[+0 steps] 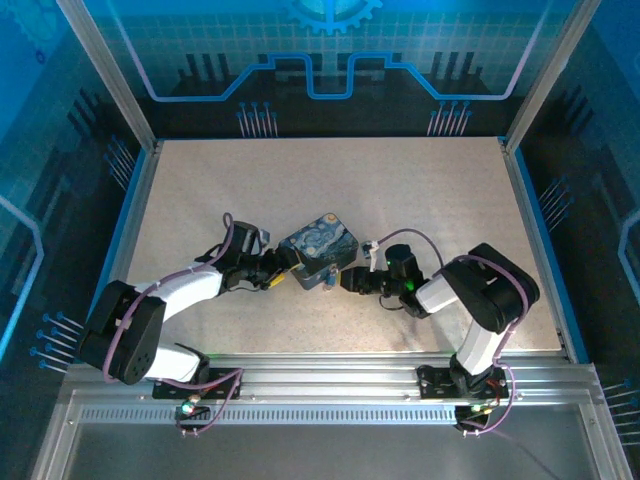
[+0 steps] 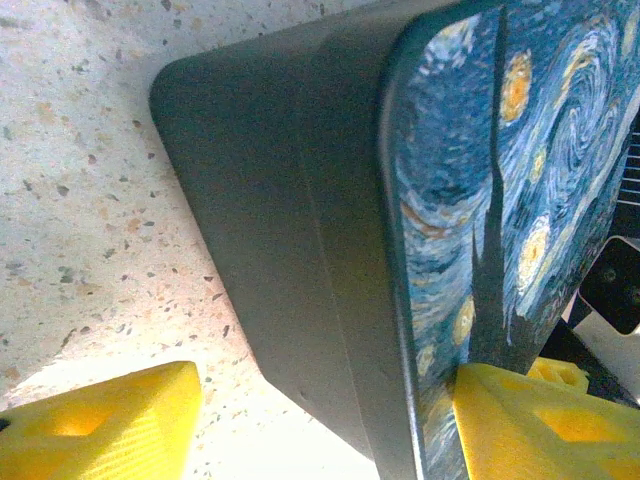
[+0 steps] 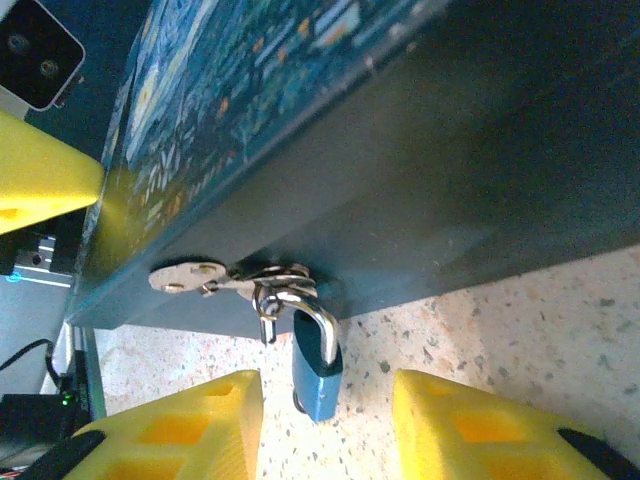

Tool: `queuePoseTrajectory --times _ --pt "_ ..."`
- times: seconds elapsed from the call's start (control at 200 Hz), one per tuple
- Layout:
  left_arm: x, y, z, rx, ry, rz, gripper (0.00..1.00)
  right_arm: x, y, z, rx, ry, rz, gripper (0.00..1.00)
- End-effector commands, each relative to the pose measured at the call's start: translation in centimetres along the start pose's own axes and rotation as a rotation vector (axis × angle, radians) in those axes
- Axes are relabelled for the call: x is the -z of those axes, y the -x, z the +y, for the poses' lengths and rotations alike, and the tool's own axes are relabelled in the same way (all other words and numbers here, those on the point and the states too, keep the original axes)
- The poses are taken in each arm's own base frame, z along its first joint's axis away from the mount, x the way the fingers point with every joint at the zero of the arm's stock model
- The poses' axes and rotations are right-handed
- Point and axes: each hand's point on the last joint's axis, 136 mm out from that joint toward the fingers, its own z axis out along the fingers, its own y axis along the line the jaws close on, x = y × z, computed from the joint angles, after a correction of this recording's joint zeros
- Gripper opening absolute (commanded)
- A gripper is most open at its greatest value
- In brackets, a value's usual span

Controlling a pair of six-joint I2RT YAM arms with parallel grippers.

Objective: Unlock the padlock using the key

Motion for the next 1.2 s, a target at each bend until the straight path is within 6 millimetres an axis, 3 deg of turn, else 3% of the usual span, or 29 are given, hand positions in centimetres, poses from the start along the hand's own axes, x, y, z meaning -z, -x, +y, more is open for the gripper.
queuePoseTrajectory --times 0.0,0.88,1.196 --pt "-0.4 -2.3 3.6 0.060 0.119 0.055 0.68 -0.4 0.8 0.5 -0.008 0.046 -0.021 0.39" --pt "-0.5 -2.3 3.5 0.061 0.121 0.050 0.68 -2.2 -1.2 -0.6 -0.080 0.013 0.034 0.27" --pt "-0.4 -2.4 3.6 0.060 0.122 0.049 0.68 -1.7 -1.5 -1.4 -0.097 -0.029 0.025 0.10"
